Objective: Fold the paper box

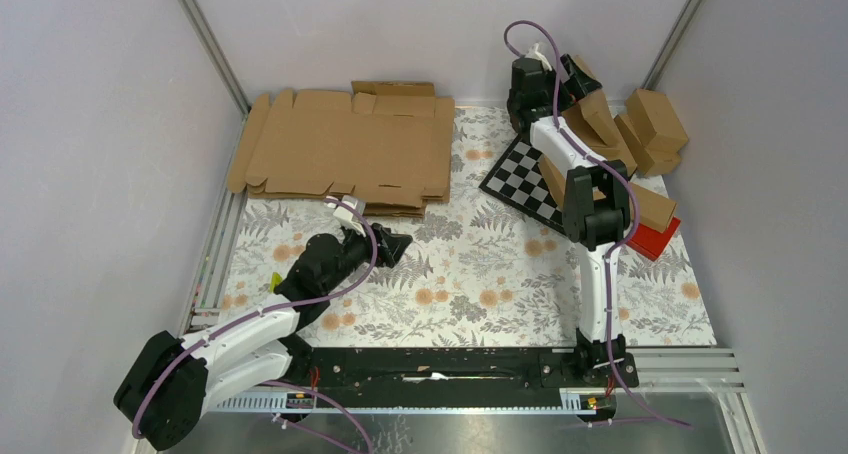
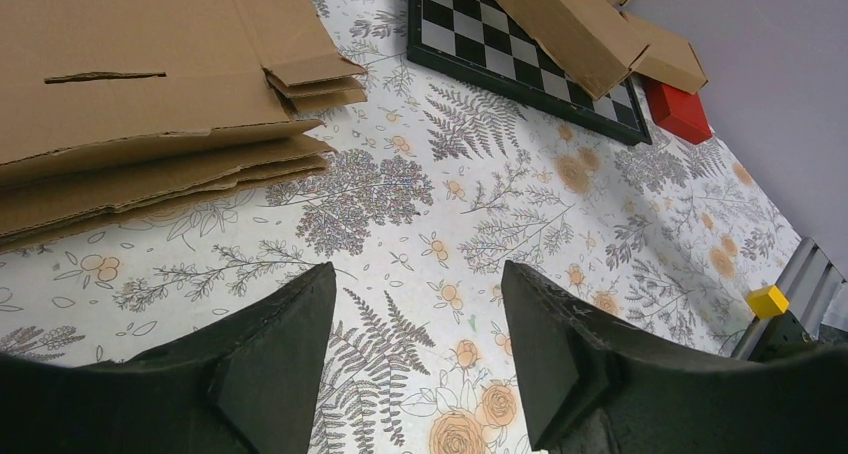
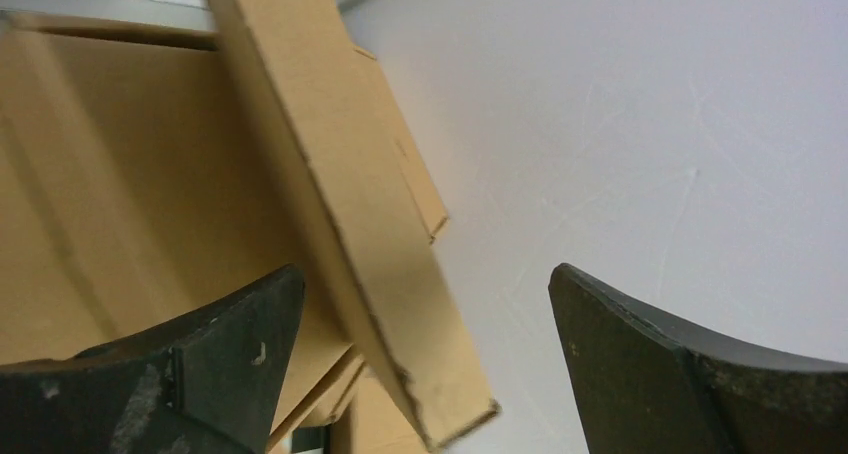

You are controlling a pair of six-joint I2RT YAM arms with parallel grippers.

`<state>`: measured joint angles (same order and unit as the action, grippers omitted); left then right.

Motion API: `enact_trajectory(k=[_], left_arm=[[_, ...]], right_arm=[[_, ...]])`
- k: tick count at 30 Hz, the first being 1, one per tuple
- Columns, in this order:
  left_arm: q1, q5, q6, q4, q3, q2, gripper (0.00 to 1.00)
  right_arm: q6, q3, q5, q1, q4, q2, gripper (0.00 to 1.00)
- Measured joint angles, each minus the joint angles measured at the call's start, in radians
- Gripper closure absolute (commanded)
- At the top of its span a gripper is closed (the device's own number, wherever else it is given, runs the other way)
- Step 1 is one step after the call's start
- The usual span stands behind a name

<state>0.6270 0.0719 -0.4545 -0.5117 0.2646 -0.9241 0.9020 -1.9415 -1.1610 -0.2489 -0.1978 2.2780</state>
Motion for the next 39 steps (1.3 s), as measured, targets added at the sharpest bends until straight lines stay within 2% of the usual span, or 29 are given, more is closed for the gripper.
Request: enact_trajectory(k=[2, 5, 8, 10, 12, 13, 14, 18, 22, 26, 31, 36, 39], left_arm=[[0.0, -0.005, 0.003, -0.003, -0.001, 0.001, 0.33], [0.0, -0.006, 0.01, -0.003, -0.002, 0.001, 0.32], [0.0, -0.01, 0.015, -0.002, -0.003, 0.001, 0.31], [0.001, -0.014, 0.02, -0.002, -0.003, 0.001, 0.3], [0.001, -0.018, 0.025, -0.001, -0.004, 0.001, 0.22], [0.001, -0.02, 0.029, 0.001, -0.004, 0.001, 0.1], [0.001, -0.024, 0.034, 0.002, -0.004, 0.001, 0.02], [0.002, -0.043, 0.046, 0.006, -0.004, 0.003, 0.01], [0.002, -0.092, 0.066, 0.024, -0.004, 0.025, 0.01], [0.004, -0.191, 0.098, 0.043, -0.007, 0.051, 0.01], [0.003, -0.365, 0.164, 0.026, -0.058, 0.143, 0.01], [-0.018, -0.559, 0.302, -0.195, -0.193, 0.172, 0.01], [-0.081, -0.62, 0.398, -0.315, -0.237, 0.092, 0.01]], right_arm=[[-0.092, -0.004, 0.031, -0.02, 0.086, -0.008, 0.0], [-0.315, -0.006, 0.154, -0.079, 0.28, -0.063, 0.01], [-0.501, 0.085, 0.295, -0.142, 0.375, -0.206, 0.0], [-0.593, 0.208, 0.381, -0.172, 0.394, -0.35, 0.0], [-0.671, 0.377, 0.47, -0.18, 0.371, -0.536, 0.0], [-0.692, 0.438, 0.489, -0.177, 0.359, -0.603, 0.01], [-0.71, 0.51, 0.513, -0.172, 0.323, -0.67, 0.01], [-0.779, 0.926, 0.597, -0.146, 0.132, -0.988, 0.0], [-0.876, 1.337, 0.665, -0.114, -0.06, -1.194, 0.0], [-0.904, 1.594, 0.67, -0.097, -0.172, -1.238, 0.0], [-0.83, 1.746, 0.686, -0.059, -0.339, -1.231, 0.0], [-0.813, 1.796, 0.69, 0.022, -0.566, -1.105, 0.0], [-0.808, 1.815, 0.677, 0.038, -0.738, -1.001, 0.0]])
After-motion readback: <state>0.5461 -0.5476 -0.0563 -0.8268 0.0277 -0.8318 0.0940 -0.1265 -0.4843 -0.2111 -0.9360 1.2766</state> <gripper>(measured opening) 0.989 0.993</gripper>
